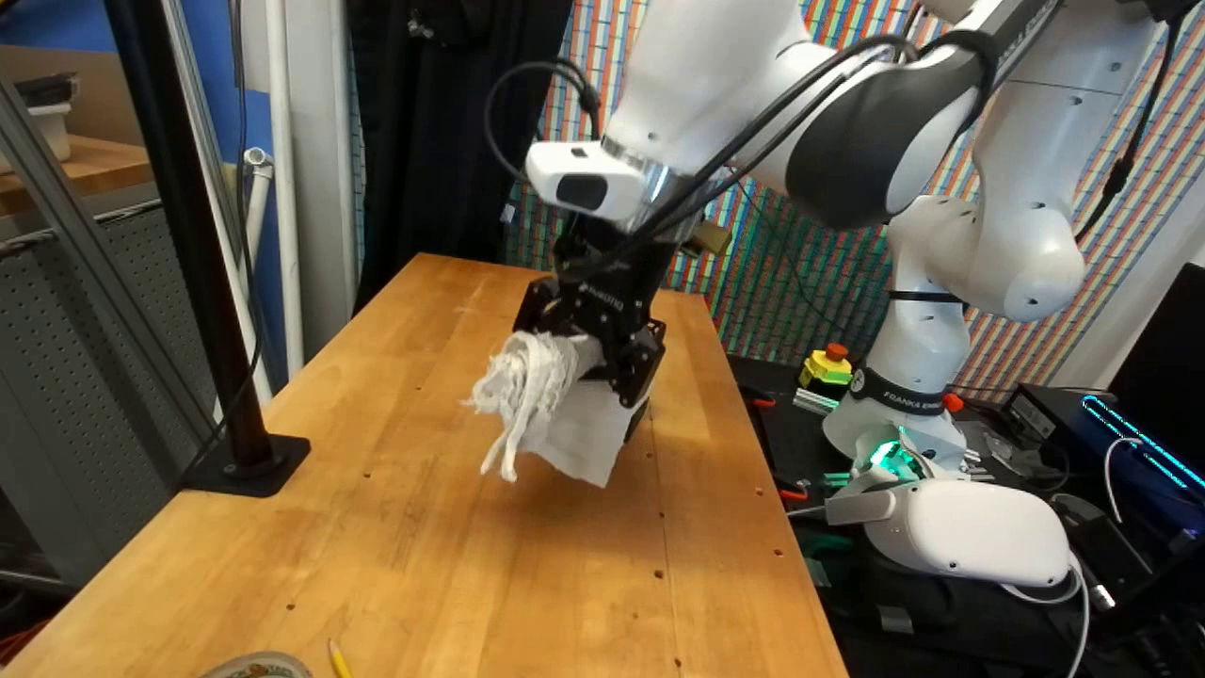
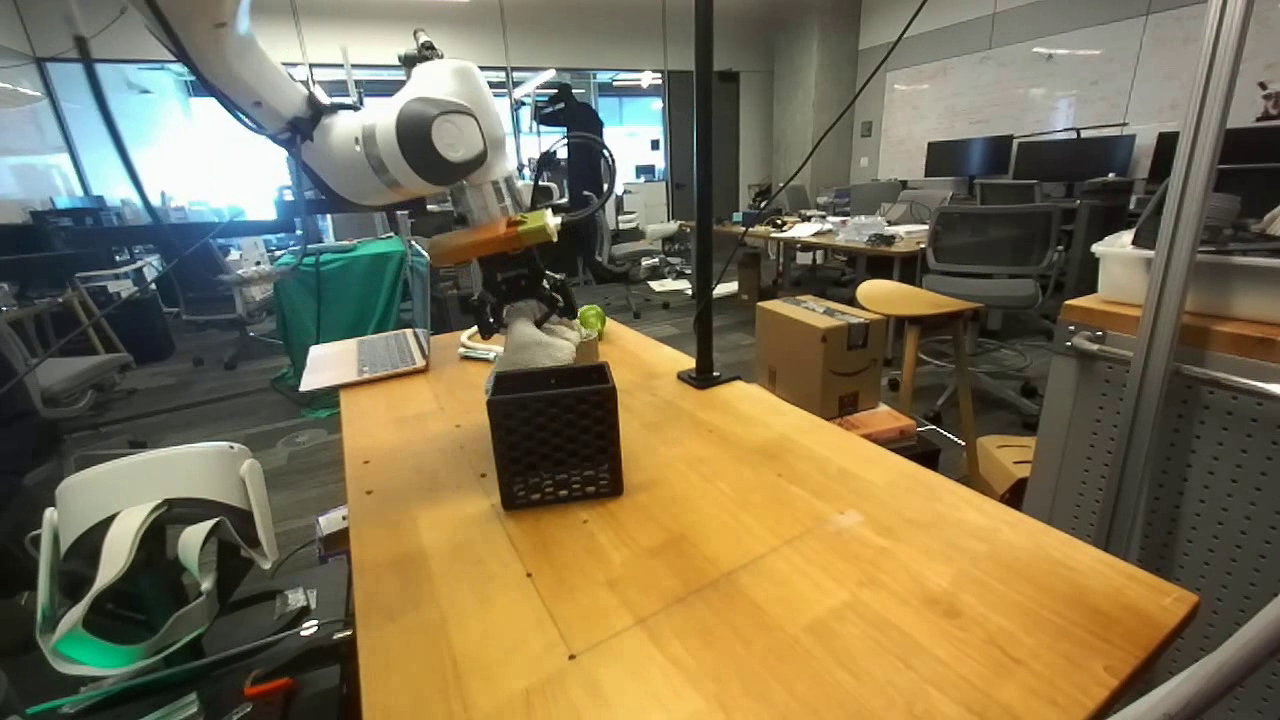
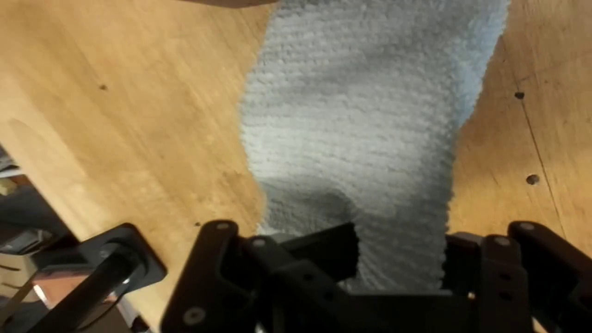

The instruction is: Pick the cloth and put it in the black box

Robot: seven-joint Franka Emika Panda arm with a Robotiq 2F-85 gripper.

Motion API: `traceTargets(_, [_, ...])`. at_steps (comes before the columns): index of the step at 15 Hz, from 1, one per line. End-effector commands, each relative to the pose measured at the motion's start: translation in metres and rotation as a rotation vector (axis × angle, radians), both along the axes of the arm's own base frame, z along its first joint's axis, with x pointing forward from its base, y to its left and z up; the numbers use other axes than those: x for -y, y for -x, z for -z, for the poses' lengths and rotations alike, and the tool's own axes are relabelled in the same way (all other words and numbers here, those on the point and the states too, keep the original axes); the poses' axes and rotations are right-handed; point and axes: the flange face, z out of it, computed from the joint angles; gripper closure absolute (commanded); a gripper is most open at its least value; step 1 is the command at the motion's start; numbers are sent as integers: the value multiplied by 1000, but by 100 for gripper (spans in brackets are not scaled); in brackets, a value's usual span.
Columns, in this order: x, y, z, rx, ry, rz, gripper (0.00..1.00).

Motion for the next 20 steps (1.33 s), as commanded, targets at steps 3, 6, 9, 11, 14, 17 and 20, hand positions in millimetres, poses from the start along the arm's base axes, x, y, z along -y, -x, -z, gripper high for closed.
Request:
traceTargets(3, [79,30,-102,155,23,138,98])
traceTargets(6, [135,28,-143,158,51,179,98])
traceTargets(9, [169,8,-154,115,42,139,98])
traceTargets(11, [173,-10,-152,105,46,81,98])
traceTargets(14, [174,-33,-146,78,62,12,98])
traceTargets(17, [169,-48,-127,13,36,15,98])
traceTargets(20, [165,-52,-109,-70,53,73,98])
